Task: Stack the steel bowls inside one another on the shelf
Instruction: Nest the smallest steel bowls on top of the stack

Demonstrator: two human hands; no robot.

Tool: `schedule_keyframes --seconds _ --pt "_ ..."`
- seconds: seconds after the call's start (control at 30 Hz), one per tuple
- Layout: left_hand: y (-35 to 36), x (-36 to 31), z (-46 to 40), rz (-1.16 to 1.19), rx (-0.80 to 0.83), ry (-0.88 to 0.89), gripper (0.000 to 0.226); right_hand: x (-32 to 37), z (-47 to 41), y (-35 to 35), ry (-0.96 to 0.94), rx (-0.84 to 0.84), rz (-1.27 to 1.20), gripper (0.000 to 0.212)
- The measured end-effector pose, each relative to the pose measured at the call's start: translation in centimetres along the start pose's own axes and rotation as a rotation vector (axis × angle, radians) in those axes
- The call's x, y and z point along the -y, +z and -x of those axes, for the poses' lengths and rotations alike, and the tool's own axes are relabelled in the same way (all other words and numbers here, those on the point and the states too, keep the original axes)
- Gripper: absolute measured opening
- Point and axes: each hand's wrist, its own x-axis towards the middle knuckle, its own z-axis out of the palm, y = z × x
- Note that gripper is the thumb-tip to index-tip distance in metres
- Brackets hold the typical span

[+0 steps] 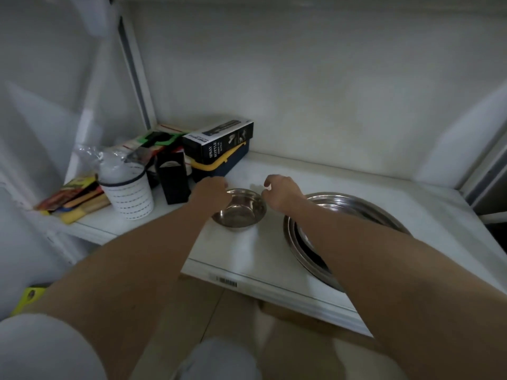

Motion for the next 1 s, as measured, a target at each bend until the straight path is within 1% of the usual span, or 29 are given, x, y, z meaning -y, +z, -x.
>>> schedule_keyframes --seconds 0.17,0.3,0.43,0.53,0.67,0.77,0.93,1.0 --pt "1.1 0.7 -0.7 -0.075 0.037 -0.026 0.046 0.9 -1.3 1.9 0.03 0.075 0.013 0.04" --pt "2.0 1.2 -1.5 -0.166 0.055 -0.055 0.042 0.6 -1.9 2.7 0.073 0.123 0.033 0.044" --pt "2.4 1.7 -1.8 -0.221 0.046 -0.018 0.039 0.7 -2.2 3.2 0.07 0.132 0.015 0.037" --pt "2.4 1.5 -1.7 -0.238 0.011 -0.005 0.035 0.9 -2.5 3.3 0.067 0.137 0.009 0.031" --pt "1.4 0.6 -1.6 -0.129 -0.043 -0.016 0.029 1.0 -2.6 2.2 0.065 0.076 -0.045 0.028" --pt "0.2 -0.6 -1.1 -0.029 -0.102 0.017 0.027 0.7 -2.3 0.5 0.059 0.02 -0.07 0.027" --pt "-1.5 -4.9 0.6 0.041 -0.138 0.105 0.029 -0.9 -0.4 -3.2 0.093 -0.045 -0.074 0.027" --pt "-1.6 -6.8 1.3 0.075 -0.129 0.125 0.03 -2.1 0.5 -4.8 0.111 -0.076 -0.073 0.029"
